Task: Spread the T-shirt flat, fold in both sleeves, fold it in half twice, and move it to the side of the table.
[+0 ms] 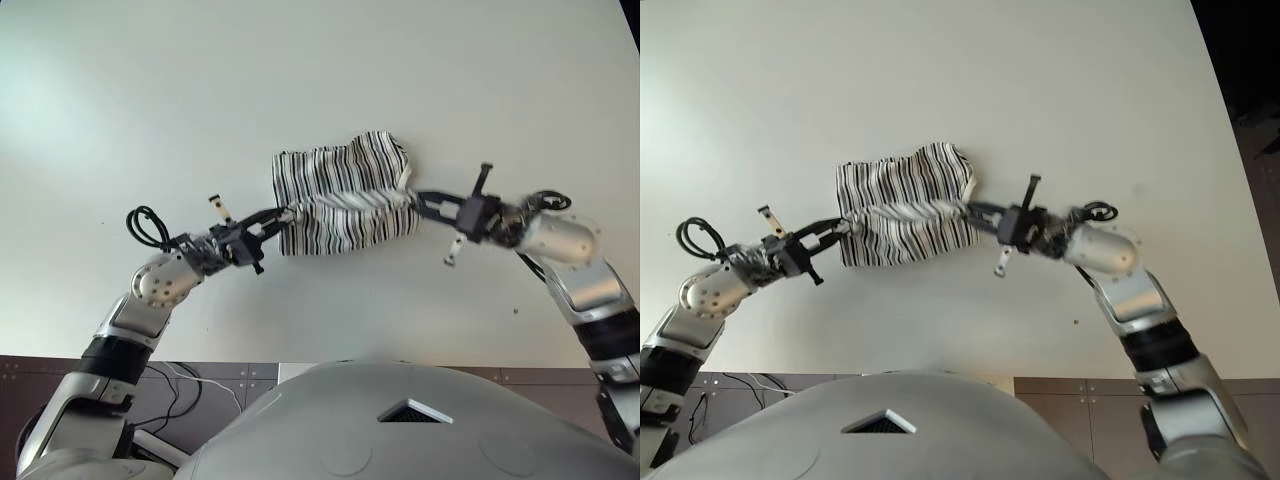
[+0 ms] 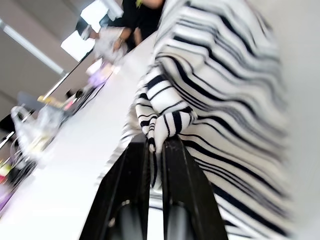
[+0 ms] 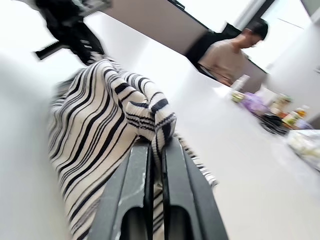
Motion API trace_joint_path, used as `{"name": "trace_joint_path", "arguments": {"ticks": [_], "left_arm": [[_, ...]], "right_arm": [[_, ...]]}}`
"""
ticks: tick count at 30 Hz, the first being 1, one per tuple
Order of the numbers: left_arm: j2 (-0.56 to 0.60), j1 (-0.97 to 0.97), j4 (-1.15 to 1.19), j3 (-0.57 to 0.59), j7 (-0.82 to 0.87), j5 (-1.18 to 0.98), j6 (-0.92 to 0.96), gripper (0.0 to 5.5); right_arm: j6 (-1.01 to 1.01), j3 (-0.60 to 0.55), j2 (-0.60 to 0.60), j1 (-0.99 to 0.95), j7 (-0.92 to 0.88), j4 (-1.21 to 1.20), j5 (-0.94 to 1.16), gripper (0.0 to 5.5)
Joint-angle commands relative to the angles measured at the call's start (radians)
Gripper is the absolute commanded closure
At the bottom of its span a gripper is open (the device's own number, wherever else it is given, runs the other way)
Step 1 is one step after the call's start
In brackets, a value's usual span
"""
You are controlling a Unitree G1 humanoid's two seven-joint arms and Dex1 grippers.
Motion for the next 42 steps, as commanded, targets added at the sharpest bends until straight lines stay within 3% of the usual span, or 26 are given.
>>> {"name": "trace_joint_path", "arguments": {"ticks": [1, 6, 13, 19, 24, 28, 31, 34, 39, 42], "left_arm": [[-0.058, -0.133, 0.036, 0.047, 0.042, 0.067, 0.116, 5.38], [-0.112, -0.296, 0.211, 0.036, 0.117, 0.225, 0.18, 5.38], [-0.159, -0.433, 0.449, -0.037, 0.193, 0.399, 0.092, 5.38], [-0.212, -0.484, 0.595, -0.033, 0.193, 0.377, 0.057, 4.18], [-0.283, -0.569, 0.714, 0.064, 0.298, 0.302, 0.116, 3.47], [-0.339, -0.599, 0.804, 0.141, 0.285, 0.202, 0.154, 2.99], [-0.366, -0.609, 0.864, 0.186, 0.31, 0.16, 0.19, 2.99], [-0.391, -0.621, 0.929, 0.221, 0.419, 0.152, 0.223, 2.99], [-0.545, -0.619, 0.952, 0.363, 0.613, 0.022, 0.123, 2.99], [-0.594, -0.584, 0.933, 0.351, 0.75, 0.075, 0.032, 2.99]], "right_arm": [[0.083, -0.027, 0.103, -0.149, -0.111, 0.155, -0.118, 5.4], [0.11, -0.026, 0.211, -0.308, -0.228, 0.42, -0.254, 5.4], [-0.011, -0.012, 0.27, -0.386, -0.283, 0.675, -0.37, 5.4], [-0.084, -0.006, 0.301, -0.427, -0.321, 0.782, -0.428, 4.17], [-0.078, -0.046, 0.351, -0.493, -0.379, 0.9, -0.42, 3.32], [-0.081, -0.092, 0.394, -0.514, -0.413, 0.952, -0.396, 2.65], [-0.114, -0.114, 0.43, -0.484, -0.361, 0.801, -0.331, 2.65], [-0.072, -0.059, 0.487, -0.443, -0.218, 0.706, -0.287, 2.65], [0.085, -0.07, 0.528, -0.449, -0.075, 0.919, -0.248, 2.65], [0.164, -0.12, 0.541, -0.433, -0.068, 1.01, -0.214, 2.65]]}}
